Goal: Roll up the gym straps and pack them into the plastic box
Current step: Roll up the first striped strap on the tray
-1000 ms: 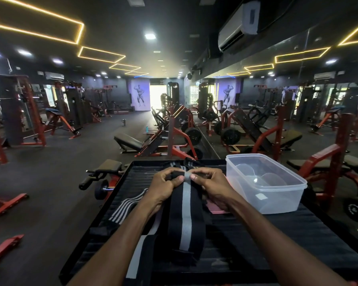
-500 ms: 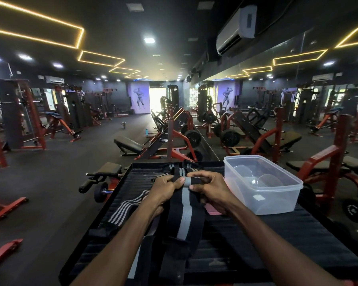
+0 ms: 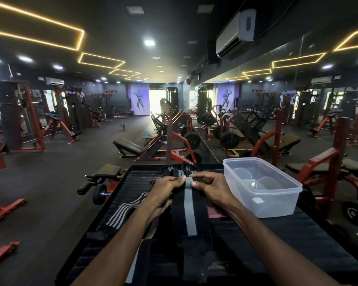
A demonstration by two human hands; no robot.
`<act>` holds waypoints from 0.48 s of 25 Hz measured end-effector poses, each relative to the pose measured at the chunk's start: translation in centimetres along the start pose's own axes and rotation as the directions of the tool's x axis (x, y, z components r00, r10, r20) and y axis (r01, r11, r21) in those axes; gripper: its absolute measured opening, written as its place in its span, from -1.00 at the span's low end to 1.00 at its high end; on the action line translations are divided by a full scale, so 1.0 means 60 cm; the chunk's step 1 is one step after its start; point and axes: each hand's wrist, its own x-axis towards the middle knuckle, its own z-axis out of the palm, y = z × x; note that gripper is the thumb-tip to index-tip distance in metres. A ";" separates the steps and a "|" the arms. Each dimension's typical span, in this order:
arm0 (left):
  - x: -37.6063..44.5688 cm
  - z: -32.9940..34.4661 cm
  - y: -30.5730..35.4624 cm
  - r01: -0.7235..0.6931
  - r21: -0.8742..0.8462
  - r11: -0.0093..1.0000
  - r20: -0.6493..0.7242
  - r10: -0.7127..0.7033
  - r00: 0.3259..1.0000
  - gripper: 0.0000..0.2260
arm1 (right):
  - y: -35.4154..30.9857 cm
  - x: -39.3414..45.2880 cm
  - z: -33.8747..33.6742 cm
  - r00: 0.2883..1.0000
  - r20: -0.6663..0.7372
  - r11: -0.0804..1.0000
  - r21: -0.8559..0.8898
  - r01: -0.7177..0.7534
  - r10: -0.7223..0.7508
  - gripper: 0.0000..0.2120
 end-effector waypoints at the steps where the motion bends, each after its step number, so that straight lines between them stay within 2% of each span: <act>1: 0.001 0.002 0.000 0.041 -0.075 0.996 0.026 -0.040 0.999 -0.83 | -0.001 0.001 -0.001 1.000 0.002 1.000 0.015 0.003 -0.003 -0.77; 4: 0.008 0.003 -0.005 0.136 -0.091 0.987 0.020 -0.135 0.991 -0.74 | 0.004 0.004 -0.004 1.000 0.015 0.998 0.054 0.012 -0.013 -0.73; 7: 0.017 0.003 -0.011 0.107 -0.074 0.991 -0.041 -0.110 0.993 -0.81 | 0.009 0.008 -0.008 0.998 0.038 0.990 0.131 -0.044 0.040 -0.73; 9: 0.021 0.003 -0.013 0.080 -0.061 0.995 -0.047 -0.083 0.995 -0.83 | 0.014 0.008 -0.010 0.993 0.055 0.980 0.166 -0.110 0.103 -0.82; 12: 0.029 0.002 -0.019 0.059 0.038 0.998 -0.069 -0.056 0.996 -0.86 | 0.025 0.010 -0.009 0.984 0.061 0.975 0.138 -0.176 0.169 -0.88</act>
